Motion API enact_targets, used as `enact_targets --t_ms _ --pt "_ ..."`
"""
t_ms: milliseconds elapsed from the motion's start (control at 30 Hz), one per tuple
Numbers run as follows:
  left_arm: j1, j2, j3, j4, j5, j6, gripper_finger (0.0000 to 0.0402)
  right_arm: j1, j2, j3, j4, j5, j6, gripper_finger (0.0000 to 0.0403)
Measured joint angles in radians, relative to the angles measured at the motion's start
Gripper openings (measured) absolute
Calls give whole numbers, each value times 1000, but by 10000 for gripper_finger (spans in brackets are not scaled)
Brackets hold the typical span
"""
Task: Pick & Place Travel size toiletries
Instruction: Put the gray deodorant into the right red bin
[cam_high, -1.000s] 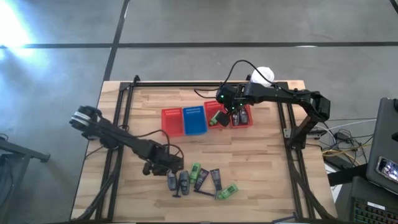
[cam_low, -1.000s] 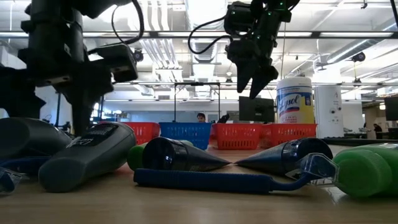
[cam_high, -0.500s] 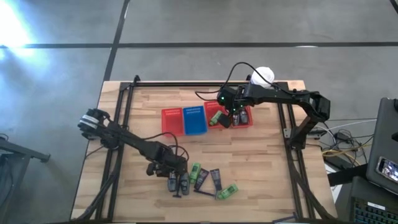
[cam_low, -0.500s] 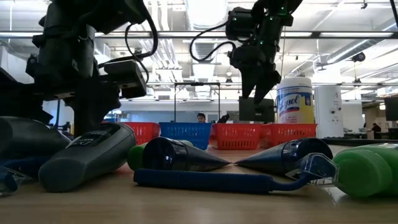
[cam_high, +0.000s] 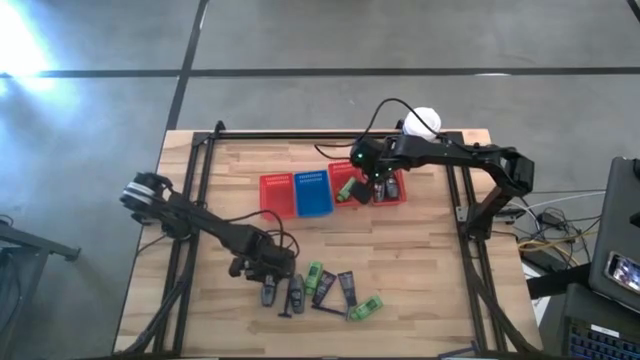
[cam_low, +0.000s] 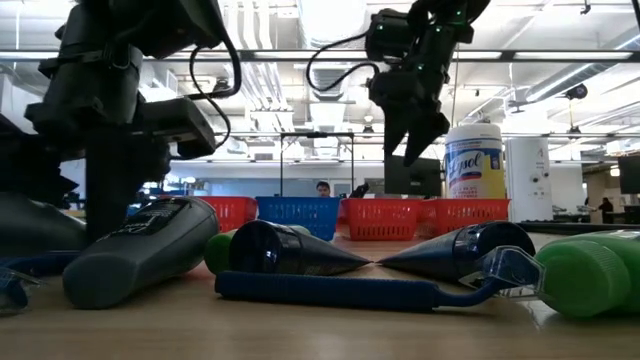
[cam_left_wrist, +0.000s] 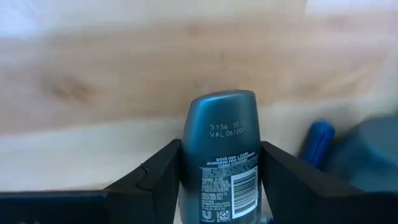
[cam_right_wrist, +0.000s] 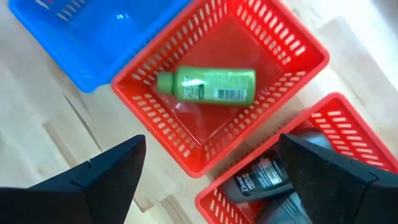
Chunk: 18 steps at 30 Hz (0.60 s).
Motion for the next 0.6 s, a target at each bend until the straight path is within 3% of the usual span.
enact_targets --t_ms 200,433,600 --pt "38 -135 -25 -75 -143 37 190 -3 -63 0 65 -72 -2 363" --pt "52 -393 -96 -106 -377 17 190 -2 -127 0 162 -202 1 363" --pt "51 -594 -133 -48 -665 32 190 -2 -135 0 294 -342 26 363"
